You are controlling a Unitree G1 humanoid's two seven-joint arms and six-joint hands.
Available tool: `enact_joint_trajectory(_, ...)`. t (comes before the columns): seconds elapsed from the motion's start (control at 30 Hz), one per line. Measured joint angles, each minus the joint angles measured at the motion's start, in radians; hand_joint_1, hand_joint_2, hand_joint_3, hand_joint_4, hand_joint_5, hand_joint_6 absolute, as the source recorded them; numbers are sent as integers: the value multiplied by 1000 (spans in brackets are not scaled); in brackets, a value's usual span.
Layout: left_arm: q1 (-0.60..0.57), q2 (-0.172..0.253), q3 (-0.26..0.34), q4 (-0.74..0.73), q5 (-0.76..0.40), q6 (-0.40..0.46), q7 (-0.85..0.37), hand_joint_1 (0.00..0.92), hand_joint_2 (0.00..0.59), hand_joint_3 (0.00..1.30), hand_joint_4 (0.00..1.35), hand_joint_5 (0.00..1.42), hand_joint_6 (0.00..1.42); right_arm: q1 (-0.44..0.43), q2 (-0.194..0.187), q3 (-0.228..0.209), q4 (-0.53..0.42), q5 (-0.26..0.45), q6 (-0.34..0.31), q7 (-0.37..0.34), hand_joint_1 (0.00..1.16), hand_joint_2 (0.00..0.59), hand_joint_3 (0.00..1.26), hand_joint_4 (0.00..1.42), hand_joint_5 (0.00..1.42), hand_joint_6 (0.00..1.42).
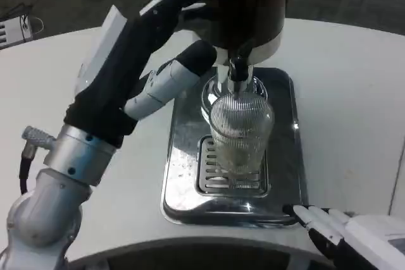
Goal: Grasp the cup under the faucet to collect the drink, then remove the cup.
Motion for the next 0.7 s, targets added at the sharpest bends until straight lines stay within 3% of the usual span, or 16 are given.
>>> enact_joint_trajectory(0.4, -133, -31, -69, 229, -40, 1, -146, 0, 61, 235, 212, 319, 321, 19, 18, -40, 0, 14, -30, -13, 525, 454, 2, 0, 0, 0)
enact_joint_trajectory(0.7, -202, -21, -94, 329, -27, -21, -210, 0, 50, 224, 198, 305, 326, 31, 32, -69, 0, 36, -47, -14, 525, 454, 2, 0, 0, 0)
